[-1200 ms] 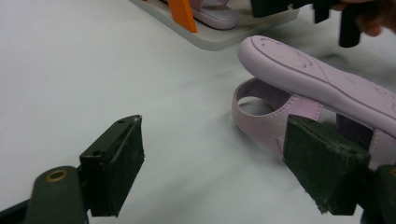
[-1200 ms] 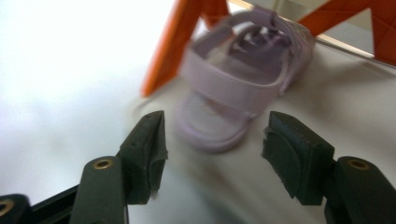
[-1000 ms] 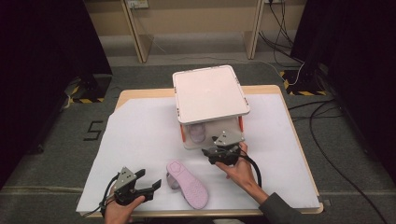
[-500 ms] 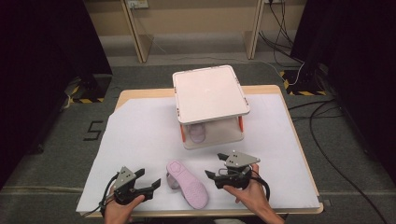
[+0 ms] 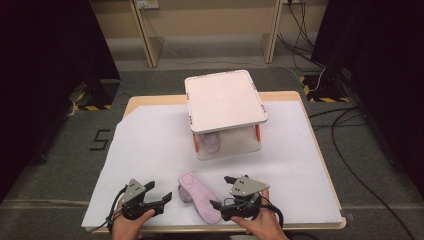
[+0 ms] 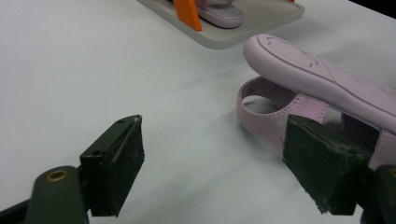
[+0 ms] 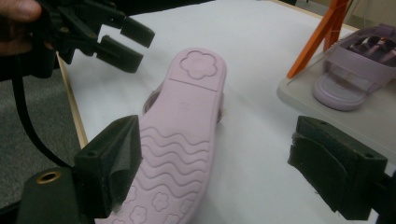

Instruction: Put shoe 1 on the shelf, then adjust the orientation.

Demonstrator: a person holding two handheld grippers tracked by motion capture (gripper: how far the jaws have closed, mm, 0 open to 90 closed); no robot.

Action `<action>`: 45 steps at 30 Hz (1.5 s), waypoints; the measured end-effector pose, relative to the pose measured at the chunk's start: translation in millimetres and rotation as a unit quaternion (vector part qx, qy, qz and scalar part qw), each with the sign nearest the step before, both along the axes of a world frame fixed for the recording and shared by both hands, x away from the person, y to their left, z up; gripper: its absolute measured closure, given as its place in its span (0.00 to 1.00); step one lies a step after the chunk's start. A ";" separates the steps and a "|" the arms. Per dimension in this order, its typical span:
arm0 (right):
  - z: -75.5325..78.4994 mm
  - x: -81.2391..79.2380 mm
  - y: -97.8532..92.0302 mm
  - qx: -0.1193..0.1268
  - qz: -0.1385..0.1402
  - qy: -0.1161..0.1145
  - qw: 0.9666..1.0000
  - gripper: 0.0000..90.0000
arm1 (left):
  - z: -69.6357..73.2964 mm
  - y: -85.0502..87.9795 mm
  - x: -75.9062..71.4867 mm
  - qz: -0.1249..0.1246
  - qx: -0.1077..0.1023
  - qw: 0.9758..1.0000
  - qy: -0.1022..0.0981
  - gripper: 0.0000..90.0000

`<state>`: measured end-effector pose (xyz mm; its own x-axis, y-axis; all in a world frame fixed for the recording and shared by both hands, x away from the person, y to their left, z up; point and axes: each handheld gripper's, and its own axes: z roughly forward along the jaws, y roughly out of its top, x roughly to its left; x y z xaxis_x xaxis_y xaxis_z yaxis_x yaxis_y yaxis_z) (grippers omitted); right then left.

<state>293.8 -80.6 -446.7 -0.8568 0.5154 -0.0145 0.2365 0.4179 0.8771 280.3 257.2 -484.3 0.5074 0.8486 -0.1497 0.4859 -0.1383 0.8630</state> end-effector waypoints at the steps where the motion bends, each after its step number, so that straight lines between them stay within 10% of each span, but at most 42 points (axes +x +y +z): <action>1: -0.5 -1.6 2.2 -0.003 0.002 -0.002 1.000 0.19 | -0.1 0.2 0.1 0.000 0.001 1.000 0.001 0.22; 26: -21.8 -23.4 45.5 -0.085 0.007 -0.059 0.995 0.17 | -0.6 0.7 -0.6 0.000 0.005 1.000 -0.001 0.22; 45: -3.0 13.4 -10.6 -0.042 -0.061 -0.038 0.997 0.30 | -0.3 0.5 0.2 -0.001 0.003 1.000 -0.001 0.22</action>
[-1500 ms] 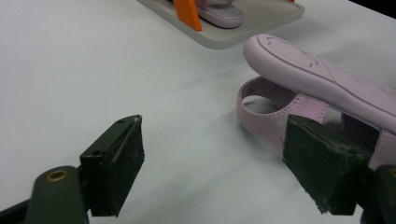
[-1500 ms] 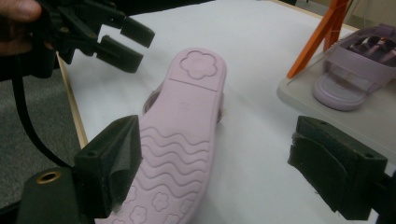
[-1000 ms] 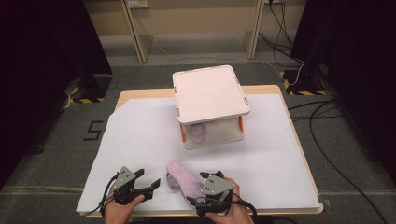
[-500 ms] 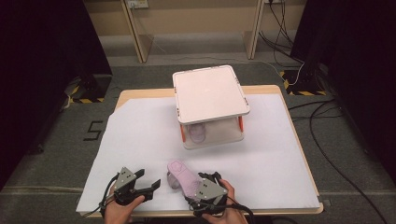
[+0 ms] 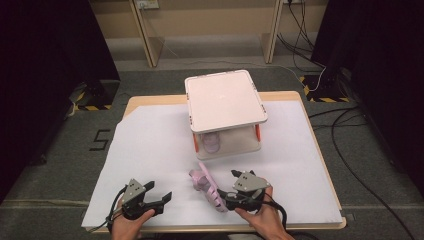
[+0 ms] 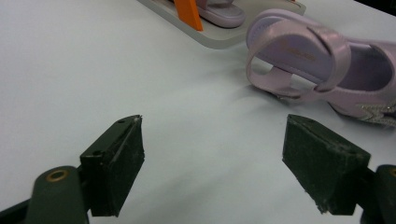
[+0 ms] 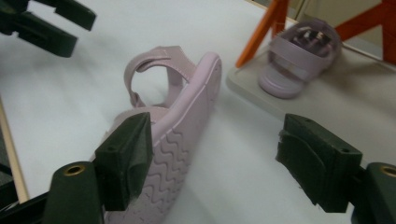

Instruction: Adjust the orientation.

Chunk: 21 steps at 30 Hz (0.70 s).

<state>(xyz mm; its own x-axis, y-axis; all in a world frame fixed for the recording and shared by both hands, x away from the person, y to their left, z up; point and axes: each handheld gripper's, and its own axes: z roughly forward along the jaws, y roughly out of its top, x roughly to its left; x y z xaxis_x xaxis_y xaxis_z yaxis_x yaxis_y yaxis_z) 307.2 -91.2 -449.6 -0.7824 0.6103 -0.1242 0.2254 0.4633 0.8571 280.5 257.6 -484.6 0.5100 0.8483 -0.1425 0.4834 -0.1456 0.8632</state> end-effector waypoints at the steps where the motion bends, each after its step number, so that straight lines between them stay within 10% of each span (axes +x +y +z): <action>1: 0.0 3.2 -3.9 0.005 -0.004 0.005 1.000 0.31 | 0.0 0.0 0.1 0.000 0.000 1.000 0.000 0.22; 15: 10.7 12.1 -18.1 0.046 -0.006 0.008 0.999 0.28 | -0.1 -0.6 0.3 -0.001 0.001 1.000 -0.001 0.22; 21: 4.3 5.9 -5.1 0.003 0.015 -0.002 1.000 0.28 | 0.8 0.1 -0.6 -0.002 0.002 1.000 -0.001 0.22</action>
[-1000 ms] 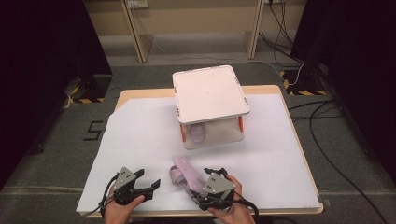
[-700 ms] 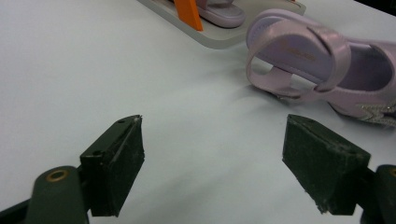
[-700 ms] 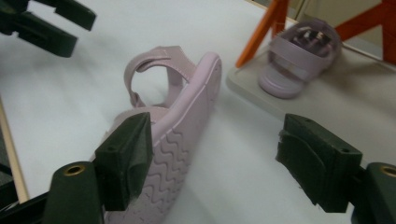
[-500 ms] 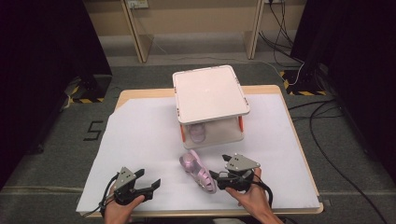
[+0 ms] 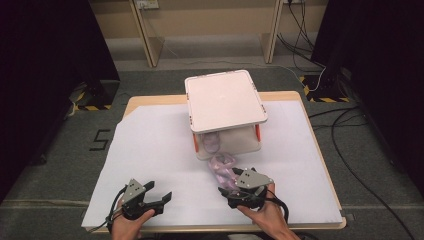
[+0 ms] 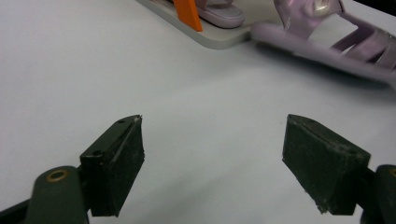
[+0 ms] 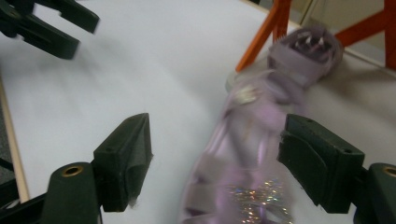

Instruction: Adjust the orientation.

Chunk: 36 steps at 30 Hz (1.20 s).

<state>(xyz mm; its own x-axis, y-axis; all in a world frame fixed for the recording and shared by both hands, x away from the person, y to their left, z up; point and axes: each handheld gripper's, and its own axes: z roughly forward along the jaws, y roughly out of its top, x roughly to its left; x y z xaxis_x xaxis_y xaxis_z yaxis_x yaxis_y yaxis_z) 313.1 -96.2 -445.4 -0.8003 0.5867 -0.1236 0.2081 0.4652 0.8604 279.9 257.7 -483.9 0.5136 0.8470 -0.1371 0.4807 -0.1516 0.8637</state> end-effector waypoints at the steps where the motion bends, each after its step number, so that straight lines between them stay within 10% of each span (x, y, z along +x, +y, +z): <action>1: -2.8 2.9 -1.7 0.000 -0.006 0.015 1.000 0.29 | 0.1 0.0 0.0 0.000 0.000 1.000 0.000 0.22; 15: -8.8 22.0 -23.3 0.017 -0.025 0.056 0.998 0.31 | -0.1 -0.4 0.4 0.000 0.000 1.000 0.000 0.22; 36: -28.9 9.7 -12.8 -0.043 -0.028 0.078 0.996 0.18 | -0.3 -0.5 1.9 0.003 0.000 1.000 0.003 0.22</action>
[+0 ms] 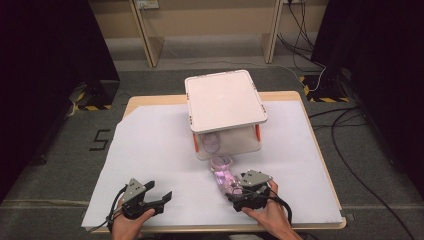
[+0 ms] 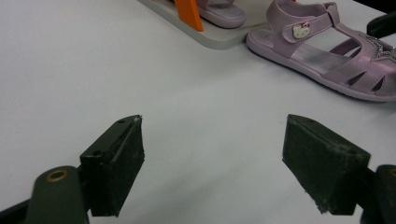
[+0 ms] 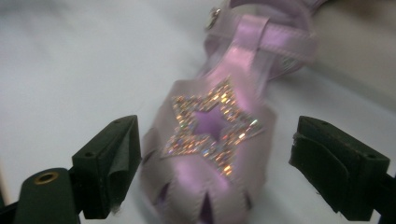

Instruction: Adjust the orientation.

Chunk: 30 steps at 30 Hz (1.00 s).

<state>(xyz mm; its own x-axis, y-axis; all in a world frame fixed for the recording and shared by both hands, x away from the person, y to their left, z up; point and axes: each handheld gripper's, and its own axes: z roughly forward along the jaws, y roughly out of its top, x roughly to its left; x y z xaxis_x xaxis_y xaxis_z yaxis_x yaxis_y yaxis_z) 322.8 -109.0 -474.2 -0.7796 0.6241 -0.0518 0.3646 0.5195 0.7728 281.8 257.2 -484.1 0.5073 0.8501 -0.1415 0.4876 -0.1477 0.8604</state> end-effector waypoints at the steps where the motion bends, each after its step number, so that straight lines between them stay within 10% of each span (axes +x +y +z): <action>1: -1.5 -2.4 1.0 0.007 0.008 0.013 1.000 0.19 | -0.2 -0.1 0.1 0.001 -0.002 1.000 0.001 0.22; 6: -7.6 -4.9 4.6 -0.037 0.016 -0.004 0.999 0.21 | -0.5 0.2 0.3 0.000 -0.001 1.000 0.002 0.22; 18: -0.3 11.6 -39.6 -0.053 -0.018 0.007 0.998 0.24 | -0.6 0.2 -0.6 0.001 -0.004 1.000 0.000 0.22; 30: 2.6 44.4 -67.0 -0.082 -0.079 -0.053 0.992 0.28 | -1.7 0.5 -0.7 0.005 -0.003 1.000 0.002 0.22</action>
